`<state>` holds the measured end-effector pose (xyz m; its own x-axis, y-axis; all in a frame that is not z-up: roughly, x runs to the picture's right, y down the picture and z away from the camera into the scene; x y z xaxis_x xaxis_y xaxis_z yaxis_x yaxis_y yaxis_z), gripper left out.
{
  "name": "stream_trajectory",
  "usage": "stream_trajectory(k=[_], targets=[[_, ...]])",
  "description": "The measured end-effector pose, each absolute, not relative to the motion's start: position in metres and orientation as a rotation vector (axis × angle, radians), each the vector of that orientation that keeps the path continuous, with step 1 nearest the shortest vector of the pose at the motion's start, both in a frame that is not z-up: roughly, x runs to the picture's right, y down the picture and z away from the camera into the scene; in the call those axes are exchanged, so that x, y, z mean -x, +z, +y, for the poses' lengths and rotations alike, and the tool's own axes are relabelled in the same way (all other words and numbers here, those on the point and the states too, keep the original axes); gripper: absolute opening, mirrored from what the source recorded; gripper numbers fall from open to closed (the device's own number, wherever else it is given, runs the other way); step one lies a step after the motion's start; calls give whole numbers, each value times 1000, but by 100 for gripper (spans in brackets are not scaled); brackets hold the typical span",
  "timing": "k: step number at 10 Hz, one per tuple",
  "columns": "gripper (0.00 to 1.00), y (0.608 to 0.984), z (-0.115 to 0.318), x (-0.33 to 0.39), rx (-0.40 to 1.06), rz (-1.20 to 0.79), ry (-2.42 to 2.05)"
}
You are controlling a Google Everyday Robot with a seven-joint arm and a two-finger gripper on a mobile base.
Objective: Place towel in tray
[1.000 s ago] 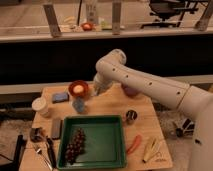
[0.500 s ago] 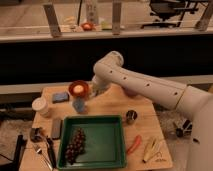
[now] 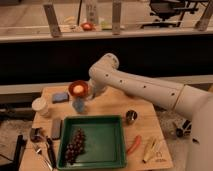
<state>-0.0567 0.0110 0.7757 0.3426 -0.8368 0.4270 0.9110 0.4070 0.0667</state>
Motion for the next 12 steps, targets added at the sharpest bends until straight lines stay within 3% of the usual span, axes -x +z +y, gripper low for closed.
stream_trajectory(k=[6, 12], targets=[[0, 762, 34, 53, 240, -501, -1190], [0, 744, 84, 62, 385, -608, -1265]])
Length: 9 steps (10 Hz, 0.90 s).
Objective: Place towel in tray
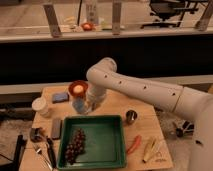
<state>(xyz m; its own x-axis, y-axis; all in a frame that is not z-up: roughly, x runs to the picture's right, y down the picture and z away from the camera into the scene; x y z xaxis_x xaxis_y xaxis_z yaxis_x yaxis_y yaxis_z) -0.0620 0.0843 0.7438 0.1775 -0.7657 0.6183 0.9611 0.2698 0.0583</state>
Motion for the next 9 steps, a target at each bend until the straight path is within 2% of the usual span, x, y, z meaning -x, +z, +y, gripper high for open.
stream_trajectory(k=[9], targets=[[0, 718, 168, 34, 527, -671, -1194]])
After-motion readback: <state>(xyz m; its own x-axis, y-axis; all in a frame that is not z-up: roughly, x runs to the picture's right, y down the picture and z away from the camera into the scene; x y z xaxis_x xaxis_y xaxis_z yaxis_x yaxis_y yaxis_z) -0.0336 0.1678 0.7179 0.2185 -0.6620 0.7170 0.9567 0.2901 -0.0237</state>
